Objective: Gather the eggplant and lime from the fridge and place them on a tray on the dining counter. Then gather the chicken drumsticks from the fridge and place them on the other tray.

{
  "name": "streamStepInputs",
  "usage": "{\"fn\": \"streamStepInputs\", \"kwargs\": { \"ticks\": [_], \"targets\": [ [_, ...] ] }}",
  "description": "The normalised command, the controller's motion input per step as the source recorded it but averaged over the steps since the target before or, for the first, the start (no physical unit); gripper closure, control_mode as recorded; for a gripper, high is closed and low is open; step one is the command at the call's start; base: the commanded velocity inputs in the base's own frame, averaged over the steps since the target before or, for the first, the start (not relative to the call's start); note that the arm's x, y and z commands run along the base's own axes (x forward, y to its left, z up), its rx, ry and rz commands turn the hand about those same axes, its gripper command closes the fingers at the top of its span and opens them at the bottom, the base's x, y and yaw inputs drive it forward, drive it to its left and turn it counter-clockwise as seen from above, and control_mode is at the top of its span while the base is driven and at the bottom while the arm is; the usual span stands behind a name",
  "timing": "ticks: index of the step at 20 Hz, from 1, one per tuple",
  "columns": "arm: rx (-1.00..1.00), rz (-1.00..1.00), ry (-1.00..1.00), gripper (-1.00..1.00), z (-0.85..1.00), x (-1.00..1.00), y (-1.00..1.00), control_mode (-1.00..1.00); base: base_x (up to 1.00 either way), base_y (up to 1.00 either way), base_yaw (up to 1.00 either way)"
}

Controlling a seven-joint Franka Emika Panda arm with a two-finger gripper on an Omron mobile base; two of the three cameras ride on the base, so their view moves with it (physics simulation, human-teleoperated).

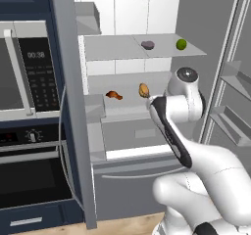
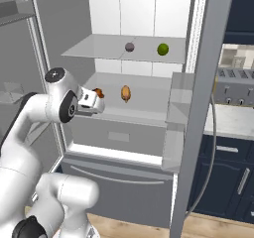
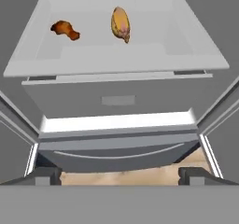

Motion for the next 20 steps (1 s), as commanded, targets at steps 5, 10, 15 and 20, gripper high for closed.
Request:
{"fn": "streamStepInputs", "kwargs": {
  "ticks": [5, 10, 15, 20],
  "targets": [
    [0.0, 0.0, 0.0, -1.0, 0.15, -0.01, -0.24, -1.0, 0.0, 0.0, 0.0],
    [0.0, 0.0, 0.01, -1.0, 0.03, 0.01, -0.25, -1.0, 0.0, 0.0, 0.0],
    [0.0, 0.0, 0.0, -1.0, 0.0, 0.0, 0.0, 1.0, 0.22, -0.11, 0.0],
    [0.0, 0.0, 0.0, -1.0, 0.0, 0.0, 0.0, 1.0, 0.49, 0.0, 0.0]
  ]
}}
